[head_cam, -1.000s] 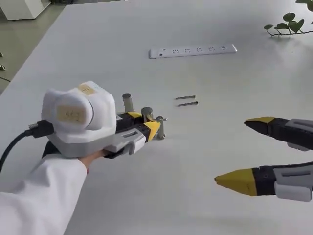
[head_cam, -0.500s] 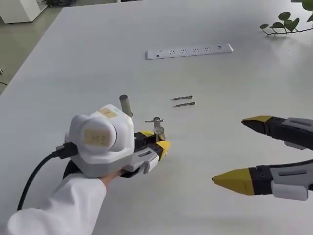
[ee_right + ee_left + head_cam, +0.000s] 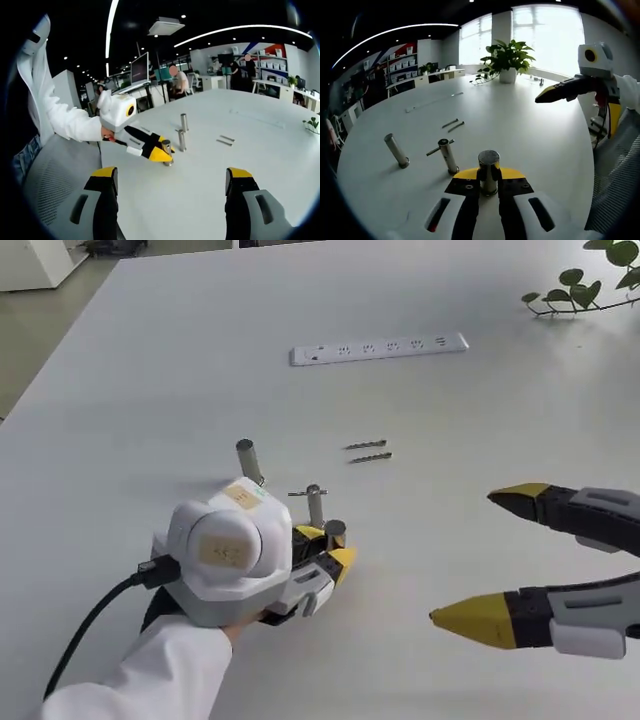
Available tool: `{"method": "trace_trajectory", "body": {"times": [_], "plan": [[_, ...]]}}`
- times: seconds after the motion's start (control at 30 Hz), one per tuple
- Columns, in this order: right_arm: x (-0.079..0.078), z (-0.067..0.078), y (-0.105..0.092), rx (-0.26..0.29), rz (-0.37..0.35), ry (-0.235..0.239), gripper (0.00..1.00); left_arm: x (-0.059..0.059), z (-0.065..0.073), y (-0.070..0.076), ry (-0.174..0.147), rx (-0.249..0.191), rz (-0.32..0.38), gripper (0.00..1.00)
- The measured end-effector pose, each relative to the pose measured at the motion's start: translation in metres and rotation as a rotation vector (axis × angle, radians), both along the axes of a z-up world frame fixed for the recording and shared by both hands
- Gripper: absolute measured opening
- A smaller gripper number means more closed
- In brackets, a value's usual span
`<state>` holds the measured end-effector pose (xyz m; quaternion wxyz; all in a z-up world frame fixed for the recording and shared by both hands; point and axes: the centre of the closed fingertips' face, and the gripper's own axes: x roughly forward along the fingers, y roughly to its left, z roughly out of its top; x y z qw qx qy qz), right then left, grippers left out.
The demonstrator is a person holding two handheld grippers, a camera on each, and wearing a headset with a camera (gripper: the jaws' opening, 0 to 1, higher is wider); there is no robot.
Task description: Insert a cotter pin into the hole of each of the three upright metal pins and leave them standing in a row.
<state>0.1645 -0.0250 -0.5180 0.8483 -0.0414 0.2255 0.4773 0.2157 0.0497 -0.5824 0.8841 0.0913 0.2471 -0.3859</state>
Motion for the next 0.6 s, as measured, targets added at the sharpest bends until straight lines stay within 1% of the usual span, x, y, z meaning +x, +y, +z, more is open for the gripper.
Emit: {"method": "trace_trajectory", "body": {"times": [0.1, 0.13, 0.17, 0.27, 0.33, 0.4, 0.5, 0.6], "plan": [[-0.0001, -0.0017, -0.0009, -0.003, -0.001, 0.005, 0.87, -0.002, -0.002, -0.002, 0.001, 0.009, -0.011, 0.11], [-0.0007, -0.0019, -0.0011, -0.004, 0.0, 0.006, 0.87, -0.002, -0.0024, -0.002, -0.005, 0.016, -0.01, 0.11], [-0.0006, -0.002, -0.0009, -0.004, 0.001, 0.007, 0.87, -0.0016, -0.0018, -0.0021, -0.008, 0.014, -0.009, 0.11], [-0.0003, -0.0018, -0.0006, 0.001, 0.001, 0.007, 0.87, -0.0014, -0.0017, -0.0031, -0.005, 0.002, -0.006, 0.11], [-0.0005, -0.0025, -0.0005, -0.003, 0.002, 0.007, 0.87, -0.0014, -0.0019, -0.0039, 0.003, 0.002, -0.003, 0.11], [-0.0008, -0.0024, 0.0001, -0.002, 0.005, 0.007, 0.87, -0.0019, -0.0021, -0.0047, 0.026, -0.024, 0.014, 0.11], [-0.0008, -0.0026, 0.0008, -0.004, 0.007, 0.007, 0.87, -0.0034, -0.0023, -0.0059, 0.001, -0.008, -0.004, 0.11], [-0.0014, -0.0032, 0.0011, -0.005, 0.009, 0.008, 0.87, -0.0033, -0.0017, -0.0057, 0.002, -0.014, 0.001, 0.12]]}}
